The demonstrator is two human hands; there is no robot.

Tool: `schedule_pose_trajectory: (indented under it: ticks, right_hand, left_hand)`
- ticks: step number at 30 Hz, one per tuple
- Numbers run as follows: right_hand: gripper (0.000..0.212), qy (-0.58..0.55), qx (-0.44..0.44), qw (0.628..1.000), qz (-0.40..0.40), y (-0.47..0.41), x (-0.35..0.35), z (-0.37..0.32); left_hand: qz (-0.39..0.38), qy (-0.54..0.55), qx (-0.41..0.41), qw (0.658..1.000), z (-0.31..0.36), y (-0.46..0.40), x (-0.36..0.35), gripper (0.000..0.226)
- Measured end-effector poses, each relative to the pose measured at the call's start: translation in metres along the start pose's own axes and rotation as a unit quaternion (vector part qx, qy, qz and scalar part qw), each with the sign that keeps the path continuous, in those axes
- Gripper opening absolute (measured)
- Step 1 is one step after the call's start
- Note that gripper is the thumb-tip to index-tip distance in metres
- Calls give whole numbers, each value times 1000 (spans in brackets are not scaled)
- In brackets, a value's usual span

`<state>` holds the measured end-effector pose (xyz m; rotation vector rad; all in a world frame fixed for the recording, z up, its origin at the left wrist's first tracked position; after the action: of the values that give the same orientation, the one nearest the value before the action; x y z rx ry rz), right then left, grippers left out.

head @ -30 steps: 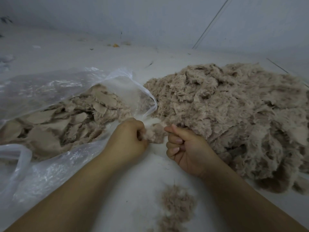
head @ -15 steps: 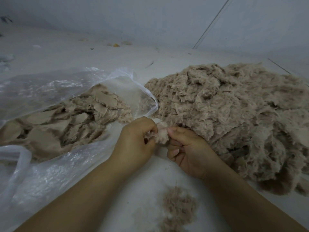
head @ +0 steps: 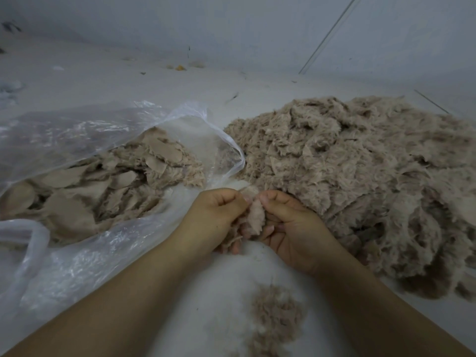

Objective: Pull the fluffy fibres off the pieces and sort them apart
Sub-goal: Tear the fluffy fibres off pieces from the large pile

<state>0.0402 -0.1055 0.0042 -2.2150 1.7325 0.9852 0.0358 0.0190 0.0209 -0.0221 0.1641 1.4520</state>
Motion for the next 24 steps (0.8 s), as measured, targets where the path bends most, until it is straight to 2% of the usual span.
schedule_pose_trajectory:
  ticks: [3, 9, 11, 13, 15, 16, 18, 20, 22, 24]
  right_hand:
    - [7, -26, -1, 1000, -4, 0, 1, -1]
    - [26, -12, -11, 1000, 23, -1, 5, 2]
    - [28, -1, -20, 1000, 4, 1, 4, 4]
    - [30, 19, -31, 999, -26, 5, -2, 4]
    - [45, 15, -37, 998, -43, 5, -4, 5]
    - [42, 8, -36, 999, -39, 5, -4, 5]
    - [9, 2, -12, 999, -38, 3, -4, 1]
    - [24, -4, 2, 999, -39, 1, -5, -2]
    - [31, -4, -2, 999, -34, 1, -2, -1]
    - [34, 6, -10, 999, -37, 1, -1, 1]
  left_hand:
    - [22, 59, 22, 998, -2, 0, 3, 37]
    - [-57, -14, 69, 996, -7, 3, -5, 23]
    - [-36, -4, 63, 997, -7, 1, -4, 13]
    - [12, 11, 50, 999, -8, -1, 1, 17]
    - [56, 30, 30, 998, -9, -2, 7, 23]
    - [74, 36, 17, 996, -8, -2, 9, 22]
    - [92, 36, -7, 995, -5, -3, 11, 17]
    - [74, 31, -1, 997, -4, -4, 8, 17]
    - [36, 20, 28, 999, -7, -3, 3, 35]
    - [24, 4, 31, 999, -8, -2, 0, 31]
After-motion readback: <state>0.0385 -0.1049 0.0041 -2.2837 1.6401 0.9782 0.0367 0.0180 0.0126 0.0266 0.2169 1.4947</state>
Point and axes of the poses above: each hand's wrist, its own y-axis away from the middle knuckle, its own x-axis out of the back of the hand, z = x × y, the point moved 6 cm from there along -y, towards the middle knuckle
